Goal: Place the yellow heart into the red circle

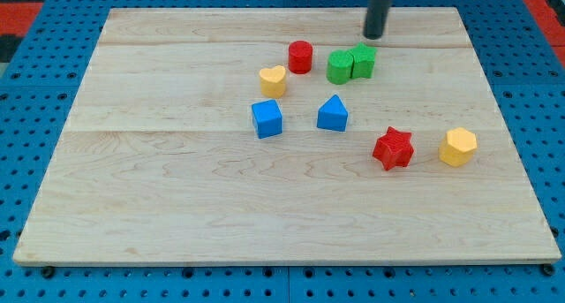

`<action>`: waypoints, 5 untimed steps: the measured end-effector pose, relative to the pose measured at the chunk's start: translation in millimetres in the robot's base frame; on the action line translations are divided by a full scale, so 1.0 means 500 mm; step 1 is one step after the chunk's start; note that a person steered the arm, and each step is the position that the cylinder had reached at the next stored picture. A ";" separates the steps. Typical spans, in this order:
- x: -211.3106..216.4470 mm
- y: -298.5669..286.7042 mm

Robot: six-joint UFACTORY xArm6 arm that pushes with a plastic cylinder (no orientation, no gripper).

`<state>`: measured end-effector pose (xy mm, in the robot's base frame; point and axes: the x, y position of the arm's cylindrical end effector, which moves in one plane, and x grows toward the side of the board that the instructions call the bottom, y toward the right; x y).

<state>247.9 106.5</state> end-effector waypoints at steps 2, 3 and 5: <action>0.041 -0.246; 0.105 -0.246; 0.131 -0.142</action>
<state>313.5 35.2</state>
